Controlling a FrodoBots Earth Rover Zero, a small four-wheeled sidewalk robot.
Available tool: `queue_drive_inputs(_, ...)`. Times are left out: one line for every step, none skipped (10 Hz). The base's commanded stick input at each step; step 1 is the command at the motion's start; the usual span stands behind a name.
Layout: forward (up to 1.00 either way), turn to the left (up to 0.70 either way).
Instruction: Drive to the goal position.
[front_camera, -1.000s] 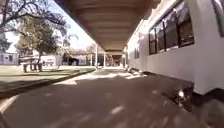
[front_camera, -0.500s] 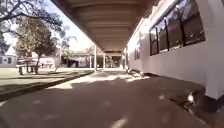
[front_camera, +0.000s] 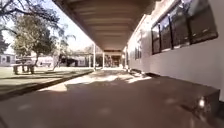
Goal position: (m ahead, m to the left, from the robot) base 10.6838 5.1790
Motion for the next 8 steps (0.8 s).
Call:
queue_drive_inputs(0.70,0.00)
queue_drive_inputs(0.70,0.00)
queue_drive_inputs(0.70,0.00)
queue_drive_inputs(0.70,0.00)
queue_drive_inputs(0.70,0.00)
queue_drive_inputs(0.70,0.00)
queue_drive_inputs(0.70,0.00)
queue_drive_inputs(0.70,0.00)
